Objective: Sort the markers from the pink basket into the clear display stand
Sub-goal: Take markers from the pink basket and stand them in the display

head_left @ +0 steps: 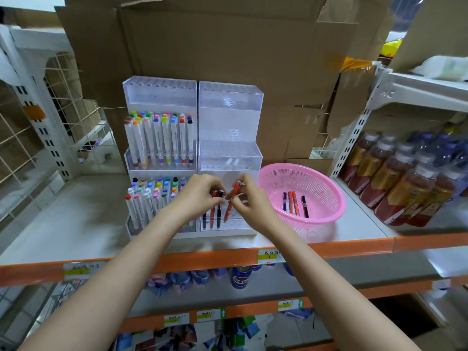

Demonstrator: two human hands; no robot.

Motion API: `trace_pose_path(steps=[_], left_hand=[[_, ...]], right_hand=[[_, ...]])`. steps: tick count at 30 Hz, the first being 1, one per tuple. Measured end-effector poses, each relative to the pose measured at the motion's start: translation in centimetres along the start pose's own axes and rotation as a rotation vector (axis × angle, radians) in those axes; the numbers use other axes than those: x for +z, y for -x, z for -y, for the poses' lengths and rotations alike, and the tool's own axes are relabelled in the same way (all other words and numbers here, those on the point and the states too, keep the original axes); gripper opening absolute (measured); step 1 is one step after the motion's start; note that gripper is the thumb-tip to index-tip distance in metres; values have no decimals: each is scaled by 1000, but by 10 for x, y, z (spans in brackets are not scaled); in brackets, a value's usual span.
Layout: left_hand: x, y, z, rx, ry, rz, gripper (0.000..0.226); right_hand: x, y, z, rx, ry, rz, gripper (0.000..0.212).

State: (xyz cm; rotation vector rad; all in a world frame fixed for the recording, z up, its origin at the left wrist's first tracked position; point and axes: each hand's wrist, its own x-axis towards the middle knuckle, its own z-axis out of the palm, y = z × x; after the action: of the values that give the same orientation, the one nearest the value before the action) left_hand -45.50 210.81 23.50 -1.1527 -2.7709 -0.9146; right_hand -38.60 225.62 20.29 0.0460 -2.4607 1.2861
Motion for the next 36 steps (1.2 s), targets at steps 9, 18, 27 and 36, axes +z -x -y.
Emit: trace_pose_path(steps=[9,18,27,36], left_hand=[[0,2,-1,-3,-2,-29,17],[0,5,-3,6,-9,-37,19],[3,6,3,-22,24,-61,30],[4,5,5,-38,62,-57,30]], right_hand=[[-1,-1,-7,0,86,56,12],[1,-3,-9,-12,149,70,11],[1,-11,-6,-53,274,126,15],[2,-7,-6,-49,243,136,13]])
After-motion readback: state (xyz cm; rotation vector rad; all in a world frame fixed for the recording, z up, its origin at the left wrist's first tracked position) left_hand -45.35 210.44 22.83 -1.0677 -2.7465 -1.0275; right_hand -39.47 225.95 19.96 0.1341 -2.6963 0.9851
